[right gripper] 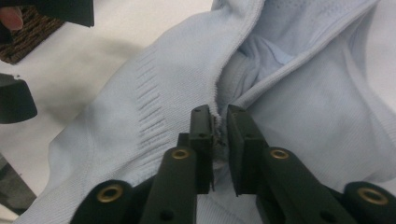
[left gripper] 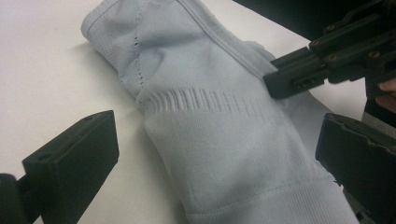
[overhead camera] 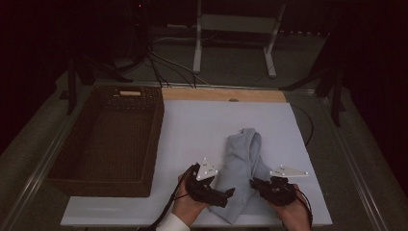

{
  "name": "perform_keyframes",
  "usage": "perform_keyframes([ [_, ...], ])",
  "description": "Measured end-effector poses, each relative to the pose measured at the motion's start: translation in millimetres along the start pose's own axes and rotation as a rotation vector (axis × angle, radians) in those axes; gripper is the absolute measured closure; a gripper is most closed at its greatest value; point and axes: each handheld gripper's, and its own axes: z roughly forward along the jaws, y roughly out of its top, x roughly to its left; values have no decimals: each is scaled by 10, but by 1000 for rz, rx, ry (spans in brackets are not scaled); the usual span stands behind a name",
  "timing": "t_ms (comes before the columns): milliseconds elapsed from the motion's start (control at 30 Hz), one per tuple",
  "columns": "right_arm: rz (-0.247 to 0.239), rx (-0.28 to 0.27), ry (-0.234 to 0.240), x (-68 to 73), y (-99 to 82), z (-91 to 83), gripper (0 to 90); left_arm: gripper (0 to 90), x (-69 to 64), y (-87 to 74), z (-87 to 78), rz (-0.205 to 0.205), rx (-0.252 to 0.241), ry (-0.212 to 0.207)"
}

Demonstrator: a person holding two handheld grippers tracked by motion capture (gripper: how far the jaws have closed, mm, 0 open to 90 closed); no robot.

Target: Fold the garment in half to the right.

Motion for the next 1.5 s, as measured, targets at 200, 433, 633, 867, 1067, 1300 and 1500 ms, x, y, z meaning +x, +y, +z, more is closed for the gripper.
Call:
perform_keyframes([
  [200, -28, -52, -48, -44, 92, -69, 833, 6, 6, -14, 13, -6, 4, -8],
  [433, -91, -78, -129, -75, 203, -93, 834, 8, -38, 5, 65, -6, 10, -23],
  [633, -130, -97, -174, -99, 307, -91, 834, 14, -59, 14, 87, -2, 12, -34],
  [867, -148, -138, -193, -108, 404, -133, 834, 28, -91, 1, 146, 0, 27, -53],
  [1067, -173, -161, -188, -69, 445, -154, 833, 82, -148, 9, 225, -14, 20, -125],
  [1300, -167, -162, -199, -115, 443, -160, 833, 140, -194, 46, 288, -14, 39, -161],
  [1500, -153, -155, -222, -192, 422, -186, 832, 159, -309, 16, 369, 27, 82, -198],
])
